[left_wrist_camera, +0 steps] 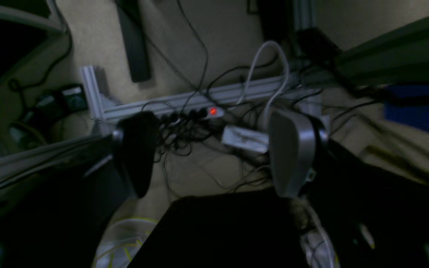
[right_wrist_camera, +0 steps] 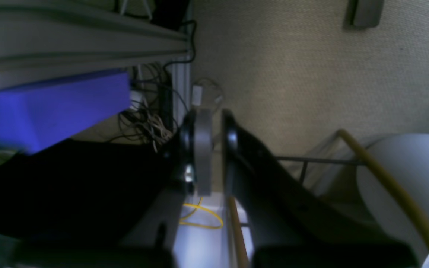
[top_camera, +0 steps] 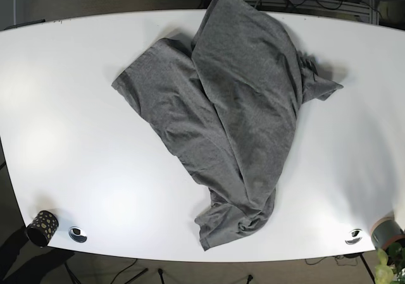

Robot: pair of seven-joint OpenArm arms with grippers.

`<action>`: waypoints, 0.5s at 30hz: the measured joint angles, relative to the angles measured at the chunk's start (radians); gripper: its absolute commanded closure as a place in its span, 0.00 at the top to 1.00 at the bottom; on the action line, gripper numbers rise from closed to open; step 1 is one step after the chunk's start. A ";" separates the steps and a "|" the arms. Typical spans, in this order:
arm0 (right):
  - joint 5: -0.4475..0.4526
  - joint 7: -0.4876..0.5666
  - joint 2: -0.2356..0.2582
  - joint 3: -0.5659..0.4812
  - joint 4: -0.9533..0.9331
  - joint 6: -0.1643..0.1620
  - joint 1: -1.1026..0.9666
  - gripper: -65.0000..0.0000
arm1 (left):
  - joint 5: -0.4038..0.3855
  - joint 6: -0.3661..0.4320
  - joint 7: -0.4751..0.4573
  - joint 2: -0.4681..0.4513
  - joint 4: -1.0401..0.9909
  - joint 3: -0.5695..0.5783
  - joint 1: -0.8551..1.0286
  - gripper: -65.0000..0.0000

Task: Fold the T-shirt properly

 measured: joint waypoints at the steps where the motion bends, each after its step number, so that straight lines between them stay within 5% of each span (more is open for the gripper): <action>1: -0.002 -0.001 0.000 0.000 0.030 0.000 -0.019 0.07 | 0.000 0.000 0.001 0.003 0.031 -0.018 0.021 0.66; 6: -0.003 -0.002 0.000 0.000 0.154 0.000 -0.088 0.07 | -0.010 0.004 0.013 -0.006 0.144 -0.071 0.085 0.66; 15: -0.003 -0.006 0.008 -0.043 0.380 -0.005 -0.199 0.07 | -0.201 0.003 0.009 -0.004 0.421 -0.148 0.214 0.66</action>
